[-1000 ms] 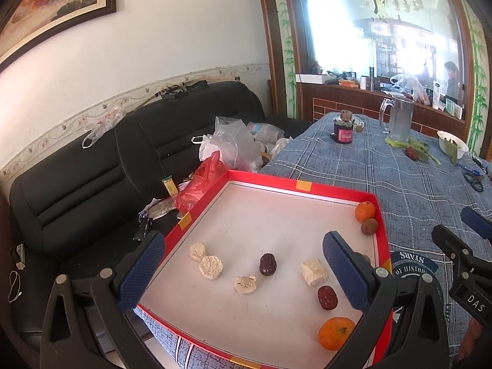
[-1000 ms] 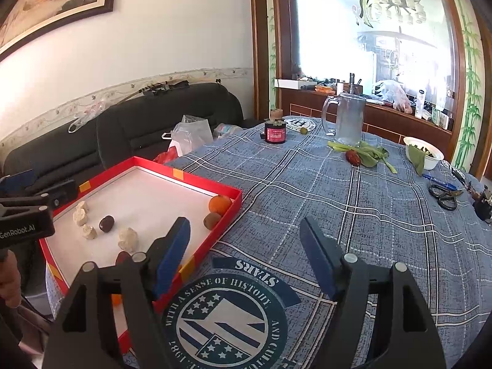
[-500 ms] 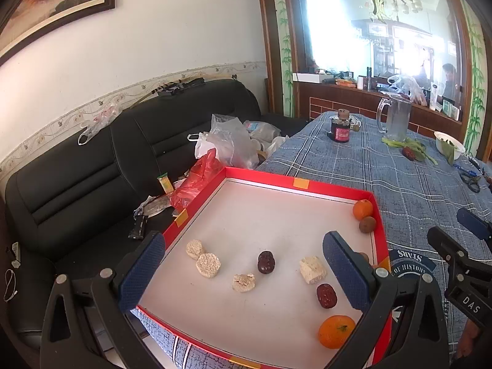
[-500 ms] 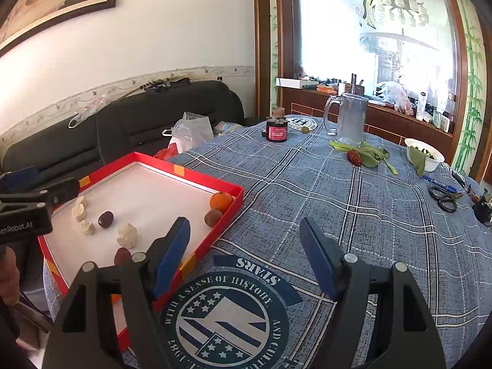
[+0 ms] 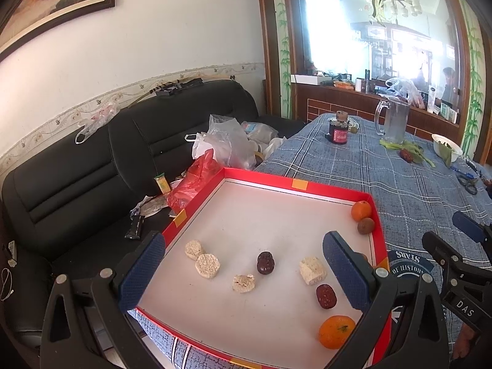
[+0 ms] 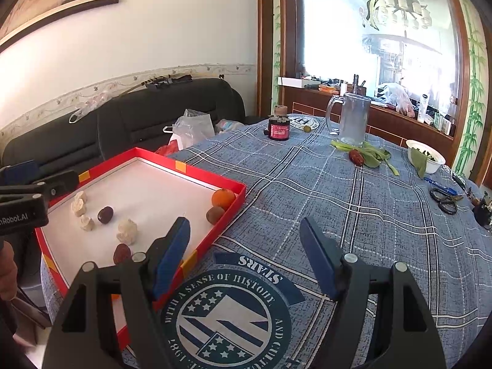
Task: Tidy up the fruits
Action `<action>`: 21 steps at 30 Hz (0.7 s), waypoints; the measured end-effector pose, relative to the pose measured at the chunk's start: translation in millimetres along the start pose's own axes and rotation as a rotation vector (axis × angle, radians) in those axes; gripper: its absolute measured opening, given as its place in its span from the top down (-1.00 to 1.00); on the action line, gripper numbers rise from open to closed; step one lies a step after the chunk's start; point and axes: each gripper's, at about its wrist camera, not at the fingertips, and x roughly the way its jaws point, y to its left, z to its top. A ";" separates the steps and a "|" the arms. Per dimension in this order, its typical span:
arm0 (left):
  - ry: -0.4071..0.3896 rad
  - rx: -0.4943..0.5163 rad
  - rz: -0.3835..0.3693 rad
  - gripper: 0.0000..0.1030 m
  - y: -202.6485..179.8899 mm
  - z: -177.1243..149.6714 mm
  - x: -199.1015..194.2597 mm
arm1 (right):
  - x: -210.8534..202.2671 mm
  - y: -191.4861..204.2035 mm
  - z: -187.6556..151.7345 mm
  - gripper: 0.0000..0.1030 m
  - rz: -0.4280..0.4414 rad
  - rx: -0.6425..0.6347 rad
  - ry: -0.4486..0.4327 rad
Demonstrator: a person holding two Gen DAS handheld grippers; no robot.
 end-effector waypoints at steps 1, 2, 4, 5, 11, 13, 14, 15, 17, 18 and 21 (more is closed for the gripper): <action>0.001 0.001 0.000 -0.99 0.1 -0.2 0.1 | 0.3 -0.1 0.0 -0.45 0.000 -0.001 0.001; 0.001 0.001 -0.002 -0.99 -0.2 -0.4 0.2 | 0.4 -0.3 0.1 -0.45 0.000 -0.002 0.001; 0.006 0.001 -0.008 -0.99 -0.3 -0.2 0.9 | 0.2 -0.5 -0.2 -0.45 0.002 -0.003 0.002; 0.007 -0.001 -0.011 -0.99 0.5 0.0 1.2 | 0.3 -0.4 -0.2 -0.45 0.002 -0.003 0.001; 0.003 -0.012 -0.031 -0.99 3.9 0.7 0.4 | 0.8 -0.8 -0.6 -0.45 0.007 0.000 0.001; 0.001 -0.020 -0.039 -0.99 5.4 1.3 0.2 | 1.3 -1.4 -0.8 -0.45 0.007 0.005 -0.002; 0.000 -0.023 -0.045 -0.99 6.1 1.5 0.1 | 1.3 -1.2 -0.7 -0.45 0.004 0.004 -0.005; -0.001 -0.024 -0.052 -0.99 6.8 2.2 0.2 | 1.5 -1.1 -0.3 -0.45 -0.002 0.005 -0.006; -0.007 -0.026 -0.061 -0.99 8.2 3.3 -0.1 | 0.4 -0.9 0.9 -0.45 -0.014 0.020 -0.006; -0.012 -0.028 -0.065 -0.99 9.5 4.0 -0.9 | -1.4 0.5 1.4 -0.45 -0.018 0.023 -0.012; -0.030 -0.028 -0.064 -0.98 14.7 4.7 -4.4 | -8.5 9.8 3.3 -0.45 -0.011 0.020 -0.027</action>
